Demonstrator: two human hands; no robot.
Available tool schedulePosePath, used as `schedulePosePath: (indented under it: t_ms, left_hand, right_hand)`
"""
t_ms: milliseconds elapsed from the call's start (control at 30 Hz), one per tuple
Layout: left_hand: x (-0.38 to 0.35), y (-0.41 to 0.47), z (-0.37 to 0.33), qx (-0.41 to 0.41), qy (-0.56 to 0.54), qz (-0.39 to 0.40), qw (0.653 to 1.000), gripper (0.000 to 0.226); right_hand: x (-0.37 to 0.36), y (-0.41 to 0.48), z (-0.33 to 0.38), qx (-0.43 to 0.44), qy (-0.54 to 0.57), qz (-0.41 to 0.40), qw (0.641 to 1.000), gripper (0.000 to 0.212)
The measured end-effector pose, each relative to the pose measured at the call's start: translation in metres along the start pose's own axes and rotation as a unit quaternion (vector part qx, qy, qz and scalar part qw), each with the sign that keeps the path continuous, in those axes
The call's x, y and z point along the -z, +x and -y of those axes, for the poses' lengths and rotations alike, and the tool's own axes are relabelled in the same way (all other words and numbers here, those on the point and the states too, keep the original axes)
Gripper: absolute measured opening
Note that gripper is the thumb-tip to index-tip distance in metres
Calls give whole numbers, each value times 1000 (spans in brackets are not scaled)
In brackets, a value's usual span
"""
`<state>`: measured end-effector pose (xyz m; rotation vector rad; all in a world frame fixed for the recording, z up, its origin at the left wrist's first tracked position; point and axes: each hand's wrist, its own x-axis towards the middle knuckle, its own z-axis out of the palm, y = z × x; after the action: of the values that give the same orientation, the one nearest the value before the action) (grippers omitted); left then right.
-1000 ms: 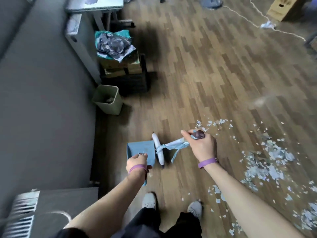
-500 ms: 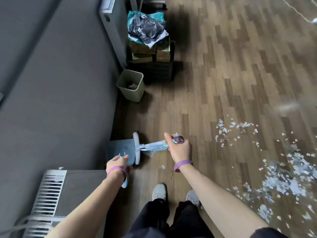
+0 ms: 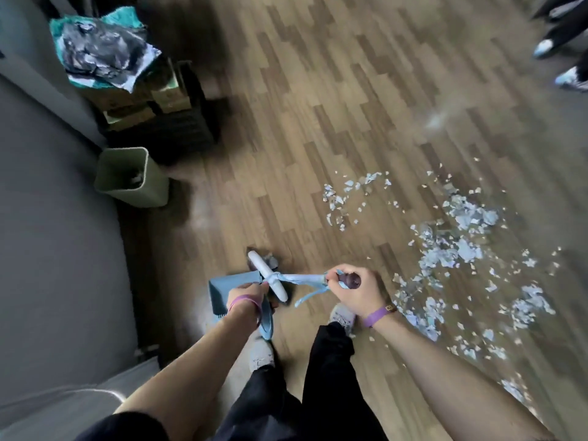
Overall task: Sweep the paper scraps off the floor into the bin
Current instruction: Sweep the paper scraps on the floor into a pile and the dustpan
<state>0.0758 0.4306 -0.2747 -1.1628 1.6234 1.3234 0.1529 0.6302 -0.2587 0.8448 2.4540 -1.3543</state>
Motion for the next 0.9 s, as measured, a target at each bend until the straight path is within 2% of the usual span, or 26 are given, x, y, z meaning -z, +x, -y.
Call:
schedulePosePath:
  t_ms: [167,300,367,433,600,767,900]
  left_hand:
    - [-133,-27,-26,-17,34,45,998,15]
    - [-229,-43,-42,-26,60,87,994,8]
    - [-267,-48,-49,-32,57,109,992,11]
    - [-295,-50,-55,-42,56,122,990,24]
    - [-332,-61,-82,-88,64,124,986,31]
    - [-342,-69,-121,-112,34,132,984,20]
    - [-333,-72,-166,-142,27,134,980,10]
  right_hand:
    - [120,37,-50,-14,-20,-56,998,22]
    - [213,59,-82,-30,-30,-113,993,27]
    - [250,68,-95,-48,-36,-138,989,18]
    - [279,79,-107,-71,-34,-157,984,9]
    - [315,102,-113,-101,21,-211,972,13]
    - [327,122,-76,-74,5,-243,967,11]
    - [322,148,-42,-77,33,-282,956,16]
